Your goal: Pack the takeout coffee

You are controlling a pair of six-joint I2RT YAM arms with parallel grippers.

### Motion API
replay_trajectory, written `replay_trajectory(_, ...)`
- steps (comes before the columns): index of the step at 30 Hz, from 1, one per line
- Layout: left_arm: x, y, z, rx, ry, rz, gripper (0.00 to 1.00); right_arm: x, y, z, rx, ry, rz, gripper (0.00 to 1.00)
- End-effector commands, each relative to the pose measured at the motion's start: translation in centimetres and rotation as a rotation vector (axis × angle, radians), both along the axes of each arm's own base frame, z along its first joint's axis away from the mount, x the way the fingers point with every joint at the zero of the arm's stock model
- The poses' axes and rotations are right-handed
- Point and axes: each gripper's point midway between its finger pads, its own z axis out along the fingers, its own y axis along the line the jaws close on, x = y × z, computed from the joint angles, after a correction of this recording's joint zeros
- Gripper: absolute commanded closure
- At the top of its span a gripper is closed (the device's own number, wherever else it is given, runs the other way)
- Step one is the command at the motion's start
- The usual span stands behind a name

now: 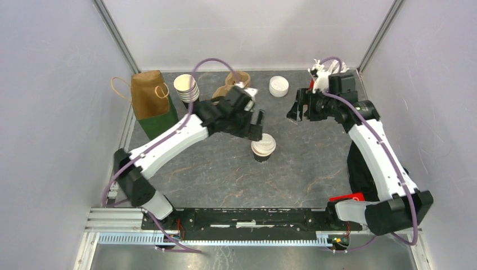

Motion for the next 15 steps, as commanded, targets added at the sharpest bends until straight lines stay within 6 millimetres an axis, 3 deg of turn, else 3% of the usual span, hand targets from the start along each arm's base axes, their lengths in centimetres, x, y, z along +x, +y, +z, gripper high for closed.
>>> replay_trajectory(1, -0.7, 2.1, 1.8, -0.257, 0.168, 0.063, 0.02, 0.8, 2.6, -3.7, 0.087, 0.068, 0.111, 0.18)
replay_trajectory(4, -1.0, 2.1, 1.6, -0.406, 0.277, 0.063, 0.04, 0.0, 5.4, -6.5, 0.223, 0.135, 0.25, 0.19)
replay_trajectory(7, -1.2, 1.5, 0.7, -0.475, 0.366, 0.051, 0.04, -0.6, 6.9, -8.3, 0.318, 0.186, 0.318, 0.21)
replay_trajectory(11, -0.7, 1.2, -0.9, -0.485, 0.424, 0.056, 0.02, -0.3, 7.4, -10.0, 0.331, 0.196, 0.351, 0.22)
replay_trajectory(15, -0.7, 0.1, -1.8, -0.551, 0.469, 0.058, 0.01, 0.1, 8.3, -11.1, 0.354, 0.222, 0.381, 0.31)
